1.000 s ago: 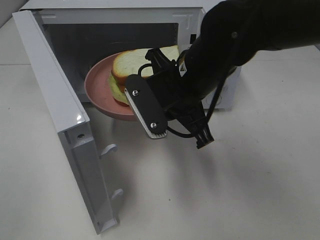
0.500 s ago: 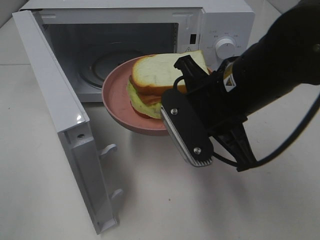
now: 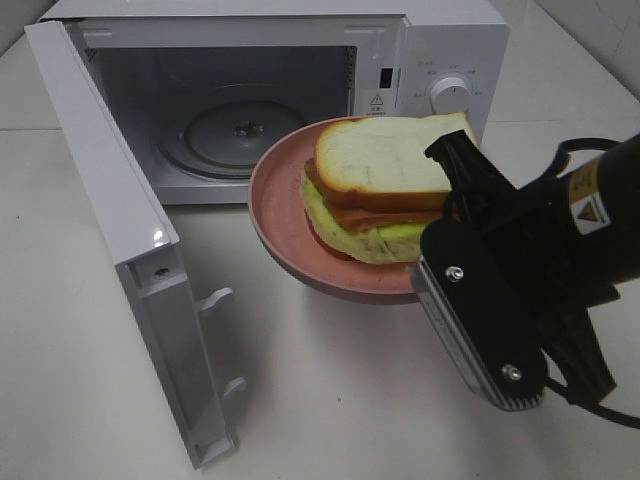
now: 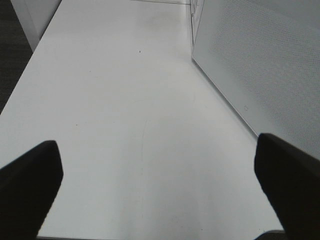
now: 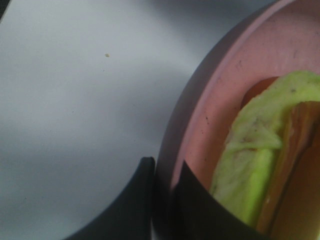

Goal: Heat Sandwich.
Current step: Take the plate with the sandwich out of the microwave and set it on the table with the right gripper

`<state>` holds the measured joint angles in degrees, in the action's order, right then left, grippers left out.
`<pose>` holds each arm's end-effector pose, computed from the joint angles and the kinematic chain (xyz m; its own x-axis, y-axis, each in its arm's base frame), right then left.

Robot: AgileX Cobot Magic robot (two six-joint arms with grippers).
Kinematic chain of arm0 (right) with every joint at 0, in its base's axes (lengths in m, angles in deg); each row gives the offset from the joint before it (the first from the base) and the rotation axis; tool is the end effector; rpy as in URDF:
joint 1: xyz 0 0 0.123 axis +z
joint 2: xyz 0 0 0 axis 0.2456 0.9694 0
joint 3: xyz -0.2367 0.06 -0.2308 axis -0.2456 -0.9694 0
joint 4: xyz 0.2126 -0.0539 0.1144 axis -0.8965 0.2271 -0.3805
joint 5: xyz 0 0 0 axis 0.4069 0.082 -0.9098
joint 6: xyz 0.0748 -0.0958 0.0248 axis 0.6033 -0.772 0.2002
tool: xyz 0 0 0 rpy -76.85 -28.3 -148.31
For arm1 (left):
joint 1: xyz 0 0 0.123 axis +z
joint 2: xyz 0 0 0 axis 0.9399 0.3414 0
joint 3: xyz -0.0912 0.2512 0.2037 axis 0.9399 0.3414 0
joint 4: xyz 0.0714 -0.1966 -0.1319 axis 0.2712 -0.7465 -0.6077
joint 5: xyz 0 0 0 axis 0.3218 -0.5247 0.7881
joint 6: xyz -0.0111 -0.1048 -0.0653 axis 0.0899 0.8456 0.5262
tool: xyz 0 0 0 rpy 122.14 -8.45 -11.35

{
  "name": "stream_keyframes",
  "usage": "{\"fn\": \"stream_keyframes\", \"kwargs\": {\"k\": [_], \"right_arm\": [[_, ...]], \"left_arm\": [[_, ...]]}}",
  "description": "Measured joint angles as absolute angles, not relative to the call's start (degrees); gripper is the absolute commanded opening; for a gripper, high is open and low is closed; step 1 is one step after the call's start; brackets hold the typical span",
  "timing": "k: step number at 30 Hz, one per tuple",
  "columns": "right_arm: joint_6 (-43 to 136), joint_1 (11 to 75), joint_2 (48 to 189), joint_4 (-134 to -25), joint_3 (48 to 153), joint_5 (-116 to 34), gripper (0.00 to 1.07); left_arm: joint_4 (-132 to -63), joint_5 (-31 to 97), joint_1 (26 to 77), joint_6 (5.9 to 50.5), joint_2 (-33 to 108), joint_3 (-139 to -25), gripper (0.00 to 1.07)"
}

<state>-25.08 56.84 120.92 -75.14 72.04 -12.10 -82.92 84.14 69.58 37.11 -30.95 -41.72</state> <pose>0.1752 0.1555 0.2634 0.5494 -0.8315 -0.0820 -0.6865 -0.3933 -0.6116 -0.0351 0.0003 0.2647 -0.4497 -0.0854 -0.8891 -0.0322 0.9963 -0.0794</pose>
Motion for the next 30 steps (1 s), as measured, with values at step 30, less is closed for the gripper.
{"fn": "stream_keyframes", "kwargs": {"k": [30], "right_arm": [[12.11, 56.90, 107.11, -55.02, 64.99, 1.48, 0.00]], "left_arm": [[-82.92, 84.14, 69.58, 37.11, -30.95, -41.72, 1.00]]}}
